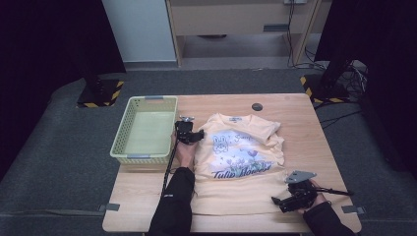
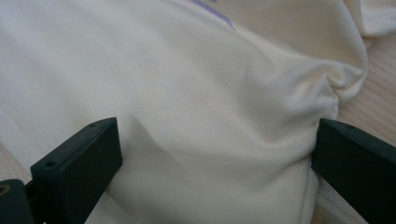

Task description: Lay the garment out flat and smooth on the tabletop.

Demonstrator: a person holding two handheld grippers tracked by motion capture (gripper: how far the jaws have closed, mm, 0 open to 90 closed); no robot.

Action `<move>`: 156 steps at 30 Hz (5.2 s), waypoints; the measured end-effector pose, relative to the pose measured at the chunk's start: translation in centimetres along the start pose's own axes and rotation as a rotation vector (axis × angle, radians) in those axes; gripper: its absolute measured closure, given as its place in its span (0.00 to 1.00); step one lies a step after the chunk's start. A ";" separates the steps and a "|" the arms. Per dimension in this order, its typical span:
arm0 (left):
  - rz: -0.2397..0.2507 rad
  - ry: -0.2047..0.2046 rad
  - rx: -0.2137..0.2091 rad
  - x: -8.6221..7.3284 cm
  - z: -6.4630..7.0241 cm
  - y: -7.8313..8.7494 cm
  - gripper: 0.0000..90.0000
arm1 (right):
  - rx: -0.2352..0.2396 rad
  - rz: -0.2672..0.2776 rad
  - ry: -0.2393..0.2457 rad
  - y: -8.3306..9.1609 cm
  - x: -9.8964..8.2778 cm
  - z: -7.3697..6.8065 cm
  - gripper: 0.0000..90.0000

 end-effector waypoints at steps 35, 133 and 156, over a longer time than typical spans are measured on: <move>0.077 -0.073 -0.198 2.8 5.4 3.7 0.94 | 0.001 0.000 0.001 0.0 0.0 0.0 0.02; 0.050 -0.252 -0.076 2.3 7.0 8.6 0.96 | 0.002 -0.003 0.002 0.0 0.0 0.0 0.01; 0.113 -0.167 0.066 4.1 1.8 11.0 0.75 | 0.002 -0.004 0.000 0.0 0.0 0.0 0.01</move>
Point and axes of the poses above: each handheld gripper's, and its own axes: y roughly backward along the jaws, x roughly out of its top, z roughly to its right, the point moved 4 cm from there along -y, roughly forward along the jaws, and after that the axes turned 8 degrees about -x, right-handed, at the moved point
